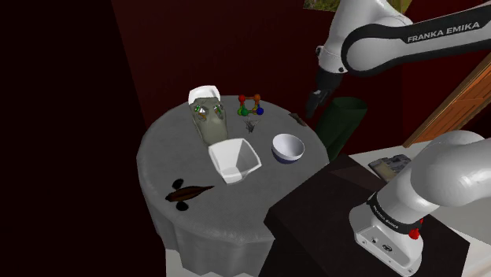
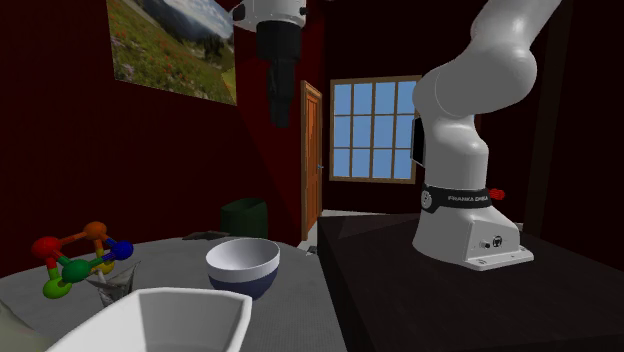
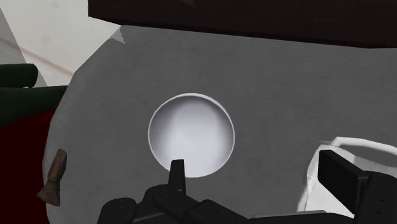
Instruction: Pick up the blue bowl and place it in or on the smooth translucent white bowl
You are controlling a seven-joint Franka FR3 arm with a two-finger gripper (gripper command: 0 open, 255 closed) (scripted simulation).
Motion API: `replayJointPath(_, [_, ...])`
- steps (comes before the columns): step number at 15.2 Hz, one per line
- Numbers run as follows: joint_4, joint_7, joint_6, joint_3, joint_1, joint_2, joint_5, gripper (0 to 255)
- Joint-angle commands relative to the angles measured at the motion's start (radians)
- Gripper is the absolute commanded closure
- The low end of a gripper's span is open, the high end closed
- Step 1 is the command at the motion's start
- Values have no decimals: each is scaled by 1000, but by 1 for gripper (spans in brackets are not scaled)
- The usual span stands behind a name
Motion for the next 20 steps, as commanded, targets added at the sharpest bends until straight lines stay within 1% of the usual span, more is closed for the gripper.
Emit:
replayJointPath(1, [-35,7,93,-2,-7,54,-7,0])
replayJointPath(7, [-76,59,358,15,-29,276,-39,0])
replayJointPath(11, [-67,118,529,31,-56,458,-96,0])
replayJointPath(13, [-50,164,608,36,-71,555,-146,0])
replayJointPath(16, [-8,258,711,24,-80,704,-256,0])
replayJointPath(18, [29,330,771,-6,-65,804,-338,0])
replayJointPath(20, [47,362,801,-34,-46,852,-376,0])
